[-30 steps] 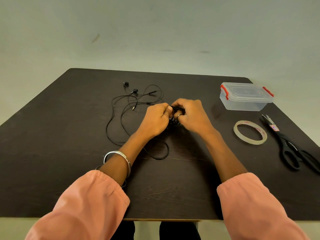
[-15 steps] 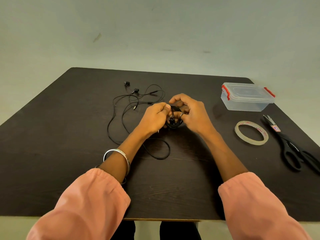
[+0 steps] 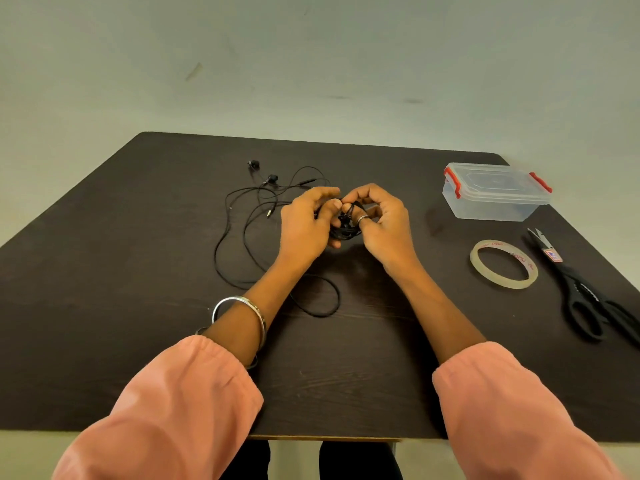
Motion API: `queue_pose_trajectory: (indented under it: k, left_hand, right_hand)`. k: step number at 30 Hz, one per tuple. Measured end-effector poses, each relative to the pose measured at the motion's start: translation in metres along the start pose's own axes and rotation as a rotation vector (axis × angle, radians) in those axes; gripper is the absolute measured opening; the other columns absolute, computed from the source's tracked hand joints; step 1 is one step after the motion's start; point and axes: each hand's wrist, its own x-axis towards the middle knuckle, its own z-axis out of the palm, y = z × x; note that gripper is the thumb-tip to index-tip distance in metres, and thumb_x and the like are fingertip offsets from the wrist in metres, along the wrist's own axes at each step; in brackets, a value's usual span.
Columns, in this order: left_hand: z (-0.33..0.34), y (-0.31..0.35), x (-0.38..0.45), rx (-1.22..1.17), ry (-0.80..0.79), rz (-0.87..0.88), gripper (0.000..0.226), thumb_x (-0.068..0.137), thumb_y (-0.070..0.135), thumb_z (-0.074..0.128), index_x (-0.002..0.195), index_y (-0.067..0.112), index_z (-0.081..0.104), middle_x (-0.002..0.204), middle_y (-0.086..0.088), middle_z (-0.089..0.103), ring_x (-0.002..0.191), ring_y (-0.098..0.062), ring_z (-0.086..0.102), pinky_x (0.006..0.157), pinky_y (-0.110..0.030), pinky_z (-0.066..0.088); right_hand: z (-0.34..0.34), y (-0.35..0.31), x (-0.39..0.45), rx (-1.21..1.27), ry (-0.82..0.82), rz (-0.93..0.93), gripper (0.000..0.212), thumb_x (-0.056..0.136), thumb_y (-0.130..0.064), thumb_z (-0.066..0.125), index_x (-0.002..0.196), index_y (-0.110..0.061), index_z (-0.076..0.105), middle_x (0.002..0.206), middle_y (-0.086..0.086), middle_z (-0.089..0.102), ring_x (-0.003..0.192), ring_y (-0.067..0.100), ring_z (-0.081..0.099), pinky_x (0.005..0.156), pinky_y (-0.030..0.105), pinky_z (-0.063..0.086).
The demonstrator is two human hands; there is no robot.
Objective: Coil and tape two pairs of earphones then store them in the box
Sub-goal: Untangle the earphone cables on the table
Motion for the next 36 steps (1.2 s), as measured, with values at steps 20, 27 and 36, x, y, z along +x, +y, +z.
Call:
queue_pose_trajectory:
  k: [20,27,36]
  left_hand:
    - [-0.006,-0.005,0.009,-0.171,-0.14,-0.054,0.02,0.098,0.011,0.051,0.1,0.014,0.071,0.073,0.003,0.069,0.07,-0.005,0.064,0.068,-0.021,0.052]
    - [-0.004,-0.009,0.011,0.019,-0.065,-0.004,0.018,0.098,0.017,0.053,0.097,0.016,0.071,0.069,0.004,0.069,0.07,-0.007,0.062,0.072,-0.028,0.05]
    - [-0.007,0.0,0.008,-0.004,-0.059,-0.095,0.024,0.097,0.026,0.056,0.079,0.023,0.071,0.066,0.002,0.067,0.065,-0.015,0.059,0.071,-0.041,0.053]
  right_hand:
    - [0.008,-0.008,0.002,0.465,0.03,0.393,0.025,0.09,0.004,0.045,0.085,-0.014,0.061,0.086,0.007,0.063,0.084,0.025,0.06,0.068,0.03,0.05]
    - [-0.007,-0.007,0.01,0.651,0.094,0.625,0.014,0.093,-0.013,0.057,0.087,-0.013,0.07,0.086,0.003,0.071,0.08,0.018,0.064,0.068,0.032,0.042]
    - [-0.036,-0.002,0.007,0.518,-0.195,0.536,0.045,0.082,0.02,0.045,0.109,-0.011,0.064,0.098,0.012,0.068,0.084,0.02,0.066,0.074,0.036,0.052]
